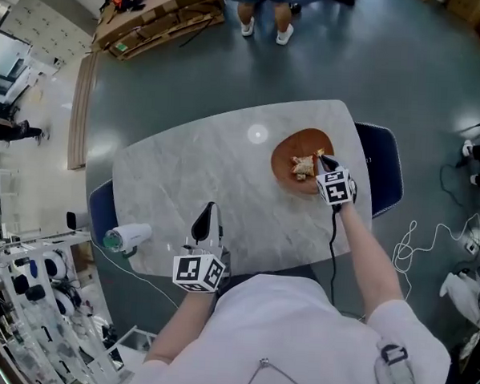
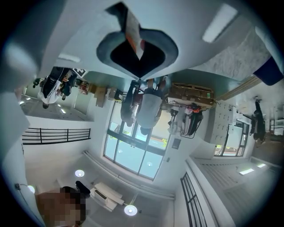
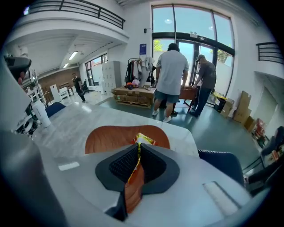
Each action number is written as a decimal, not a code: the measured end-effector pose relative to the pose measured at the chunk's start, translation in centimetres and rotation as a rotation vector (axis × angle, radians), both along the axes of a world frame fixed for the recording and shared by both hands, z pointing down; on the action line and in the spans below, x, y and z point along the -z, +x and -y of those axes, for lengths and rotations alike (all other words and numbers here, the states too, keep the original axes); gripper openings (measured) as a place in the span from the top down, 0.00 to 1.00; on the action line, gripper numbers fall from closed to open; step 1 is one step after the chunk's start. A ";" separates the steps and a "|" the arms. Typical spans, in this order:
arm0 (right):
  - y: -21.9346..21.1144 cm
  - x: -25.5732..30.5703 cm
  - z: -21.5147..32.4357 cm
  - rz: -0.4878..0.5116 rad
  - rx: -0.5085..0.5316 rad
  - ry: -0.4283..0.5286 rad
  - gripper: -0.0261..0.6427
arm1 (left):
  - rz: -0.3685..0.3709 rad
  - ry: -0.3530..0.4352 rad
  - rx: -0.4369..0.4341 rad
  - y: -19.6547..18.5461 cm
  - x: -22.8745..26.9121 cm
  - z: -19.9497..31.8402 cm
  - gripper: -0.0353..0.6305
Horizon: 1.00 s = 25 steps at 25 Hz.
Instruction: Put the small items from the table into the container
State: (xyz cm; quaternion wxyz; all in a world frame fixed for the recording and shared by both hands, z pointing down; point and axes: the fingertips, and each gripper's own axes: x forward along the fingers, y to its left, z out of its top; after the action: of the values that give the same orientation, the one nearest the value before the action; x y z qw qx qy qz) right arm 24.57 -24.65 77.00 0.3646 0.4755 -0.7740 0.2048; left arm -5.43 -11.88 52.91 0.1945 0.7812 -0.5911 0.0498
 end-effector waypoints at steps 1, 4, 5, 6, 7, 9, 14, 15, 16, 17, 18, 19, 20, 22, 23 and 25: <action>-0.1 -1.0 0.3 -0.014 0.016 -0.031 0.89 | 0.003 -0.010 0.007 -0.1 -0.4 0.1 0.94; -0.3 -3.5 1.2 -0.076 0.070 -0.126 0.89 | 0.008 -0.039 0.039 -0.7 -1.3 0.1 0.94; -0.2 -4.3 1.3 -0.099 0.086 -0.158 0.89 | 0.010 -0.047 0.049 -0.9 -1.5 0.0 0.94; -0.2 -5.1 1.4 -0.120 0.099 -0.186 0.89 | 0.011 -0.054 0.057 -1.1 -1.7 -0.1 0.94; -0.3 -5.7 1.4 -0.139 0.114 -0.206 0.89 | 0.014 -0.059 0.064 -1.3 -1.8 -0.2 0.94; -0.8 -6.6 1.8 -0.167 0.148 -0.219 0.88 | 0.017 -0.068 0.078 -1.7 -2.1 -0.5 0.94; -1.1 -8.4 2.1 -0.192 0.159 -0.274 0.82 | 0.023 -0.079 0.106 -2.9 -2.5 -0.9 0.94; -1.3 -8.6 2.2 -0.190 0.159 -0.276 0.80 | 0.024 -0.079 0.109 -3.2 -2.6 -0.9 0.94; -1.4 -8.7 2.2 -0.192 0.156 -0.279 0.78 | 0.024 -0.080 0.112 -3.5 -2.7 -1.0 0.94; -1.3 -8.8 2.1 -0.196 0.149 -0.285 0.77 | 0.023 -0.080 0.114 -3.7 -2.8 -1.1 0.94; -1.2 -8.9 2.0 -0.201 0.138 -0.294 0.75 | 0.023 -0.080 0.114 -3.9 -2.9 -1.2 0.94; -1.0 -8.9 1.9 -0.202 0.124 -0.297 0.73 | 0.022 -0.078 0.113 -4.0 -3.1 -1.2 0.94; -1.0 -8.7 1.9 -0.195 0.111 -0.292 0.72 | 0.021 -0.075 0.109 -4.1 -3.2 -1.3 0.94; -0.2 -8.0 1.3 -0.194 0.057 -0.300 0.72 | 0.018 -0.067 0.098 -4.1 -3.1 -1.4 0.94; 0.3 -7.4 0.8 -0.188 0.022 -0.310 0.72 | 0.016 -0.062 0.092 -4.0 -2.8 -1.5 0.94; 0.4 -5.6 0.1 -0.121 -0.028 -0.292 0.72 | 0.012 -0.053 0.077 -3.8 -2.3 -1.9 0.94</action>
State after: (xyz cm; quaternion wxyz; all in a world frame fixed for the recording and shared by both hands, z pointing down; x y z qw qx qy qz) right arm 25.00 -24.80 82.60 0.4729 0.4397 -0.7059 0.2911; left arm -9.20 -9.97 55.18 0.2134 0.7521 -0.6204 0.0626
